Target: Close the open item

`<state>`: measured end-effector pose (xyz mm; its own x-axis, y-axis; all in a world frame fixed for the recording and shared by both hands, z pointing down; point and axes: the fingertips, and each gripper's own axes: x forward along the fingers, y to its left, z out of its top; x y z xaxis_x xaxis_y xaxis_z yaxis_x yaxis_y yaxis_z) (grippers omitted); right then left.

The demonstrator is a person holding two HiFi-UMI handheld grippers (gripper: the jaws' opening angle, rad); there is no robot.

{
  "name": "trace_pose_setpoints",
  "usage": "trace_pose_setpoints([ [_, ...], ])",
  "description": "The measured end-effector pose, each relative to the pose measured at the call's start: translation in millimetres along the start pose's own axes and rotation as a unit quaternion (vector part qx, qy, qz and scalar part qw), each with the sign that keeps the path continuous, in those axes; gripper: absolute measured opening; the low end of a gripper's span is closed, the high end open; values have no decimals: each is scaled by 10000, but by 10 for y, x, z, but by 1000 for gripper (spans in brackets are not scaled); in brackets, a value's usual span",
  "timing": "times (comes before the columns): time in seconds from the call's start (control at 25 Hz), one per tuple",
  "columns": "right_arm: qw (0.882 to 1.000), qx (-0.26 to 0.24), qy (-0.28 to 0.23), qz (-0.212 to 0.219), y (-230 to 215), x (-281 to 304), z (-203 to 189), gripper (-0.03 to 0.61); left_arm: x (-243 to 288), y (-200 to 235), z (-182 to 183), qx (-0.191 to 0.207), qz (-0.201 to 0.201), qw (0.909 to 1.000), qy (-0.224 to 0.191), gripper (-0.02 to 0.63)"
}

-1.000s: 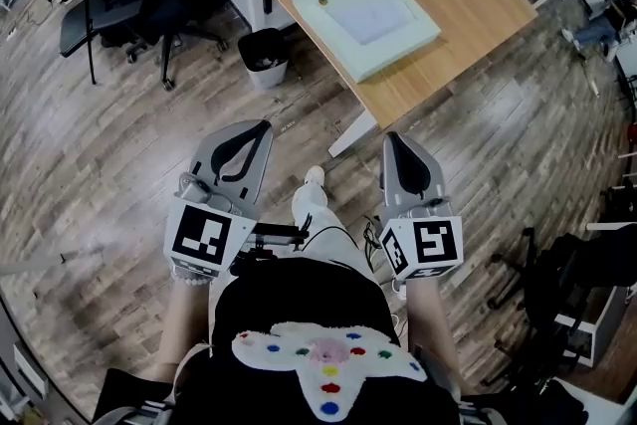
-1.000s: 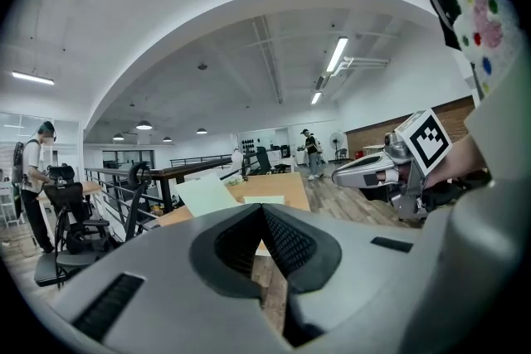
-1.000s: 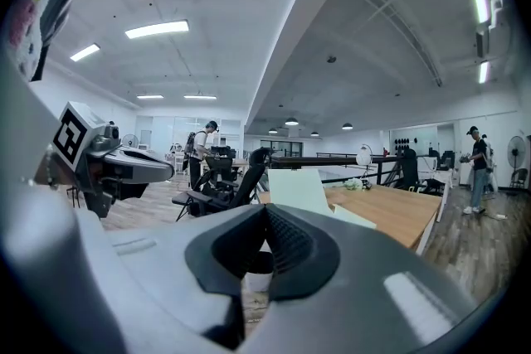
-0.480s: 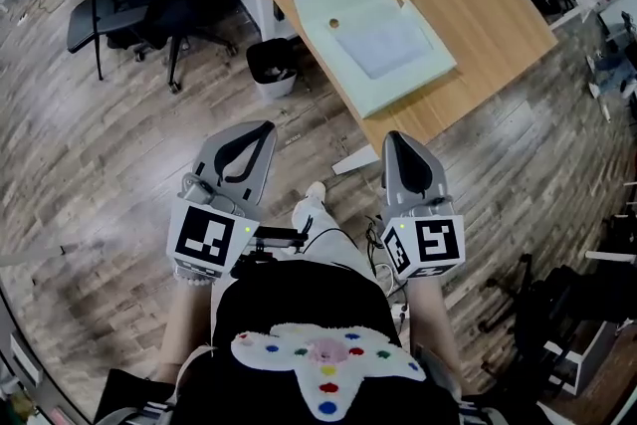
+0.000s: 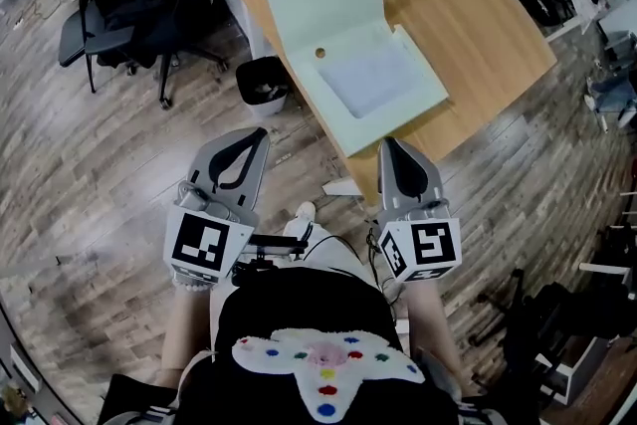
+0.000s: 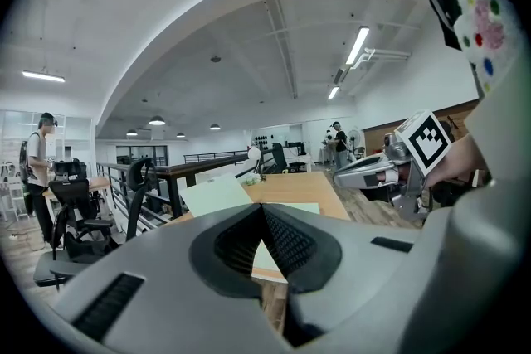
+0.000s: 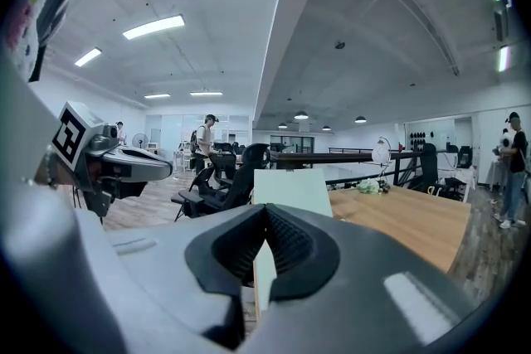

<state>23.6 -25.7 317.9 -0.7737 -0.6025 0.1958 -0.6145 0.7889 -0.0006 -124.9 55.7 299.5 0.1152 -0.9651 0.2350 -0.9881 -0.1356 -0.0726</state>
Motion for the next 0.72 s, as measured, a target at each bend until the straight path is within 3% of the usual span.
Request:
trace_pose_setpoints([
  [0.72, 9990, 289, 295, -155, -664, 433, -221, 9, 853, 100, 89, -59, -68, 9998, 174, 6],
])
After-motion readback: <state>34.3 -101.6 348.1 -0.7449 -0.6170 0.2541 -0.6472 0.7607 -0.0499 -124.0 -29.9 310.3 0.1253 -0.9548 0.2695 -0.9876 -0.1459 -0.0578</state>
